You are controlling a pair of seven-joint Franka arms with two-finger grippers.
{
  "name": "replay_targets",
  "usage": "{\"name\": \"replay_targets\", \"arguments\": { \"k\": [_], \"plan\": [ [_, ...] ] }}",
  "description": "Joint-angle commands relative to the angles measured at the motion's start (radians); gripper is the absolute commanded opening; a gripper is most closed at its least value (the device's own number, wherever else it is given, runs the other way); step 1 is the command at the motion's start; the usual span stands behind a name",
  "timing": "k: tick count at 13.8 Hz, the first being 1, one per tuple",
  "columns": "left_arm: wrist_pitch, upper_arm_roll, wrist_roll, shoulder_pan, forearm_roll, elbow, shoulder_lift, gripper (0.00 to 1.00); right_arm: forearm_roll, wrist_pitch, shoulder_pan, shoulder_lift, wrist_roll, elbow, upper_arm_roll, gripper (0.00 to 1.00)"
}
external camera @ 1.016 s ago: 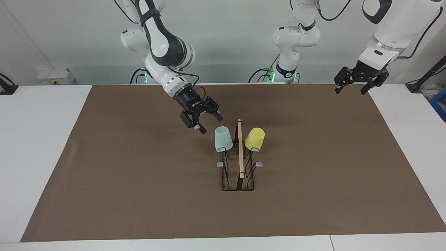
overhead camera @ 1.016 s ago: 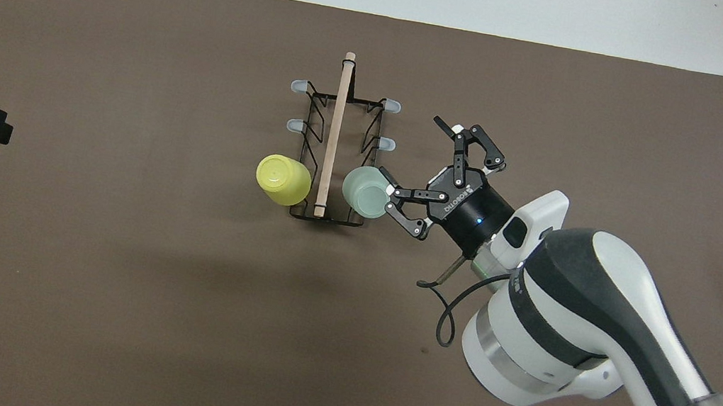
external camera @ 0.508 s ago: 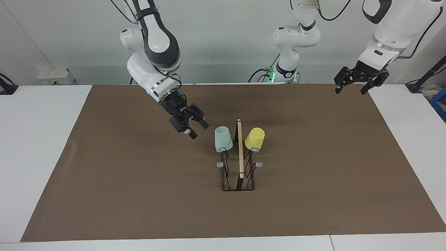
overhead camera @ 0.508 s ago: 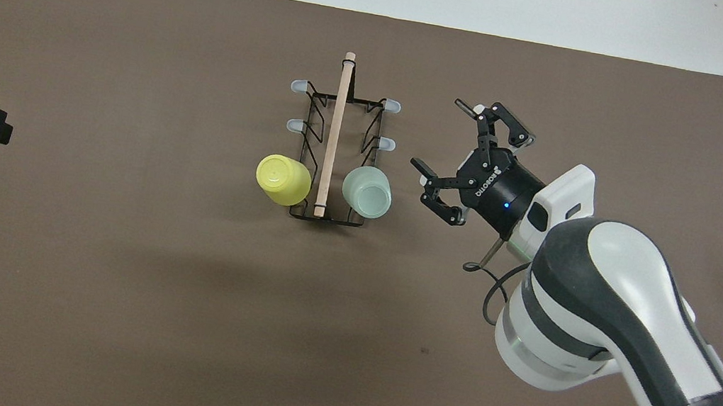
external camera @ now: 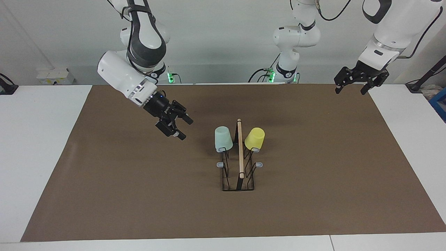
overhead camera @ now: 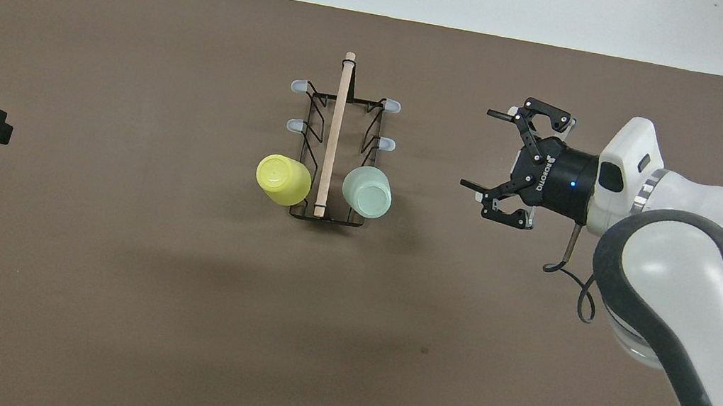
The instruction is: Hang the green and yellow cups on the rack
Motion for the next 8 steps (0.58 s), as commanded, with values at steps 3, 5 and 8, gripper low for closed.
{"name": "replay_targets", "arguments": {
  "k": [3, 5, 8],
  "plan": [
    [-0.013, -0.006, -0.012, 0.007, 0.010, -0.001, -0.006, 1.00, -0.225, -0.131, -0.052, -0.023, 0.227, -0.005, 0.007, 1.00],
    [-0.012, -0.006, -0.012, 0.007, 0.010, -0.001, -0.006, 1.00, -0.319, -0.182, -0.072, -0.023, 0.297, 0.009, 0.009, 1.00],
    [-0.013, -0.006, -0.012, 0.007, 0.010, -0.001, -0.006, 1.00, -0.383, -0.193, -0.065, -0.023, 0.416, 0.014, 0.010, 1.00]
  ]
}}
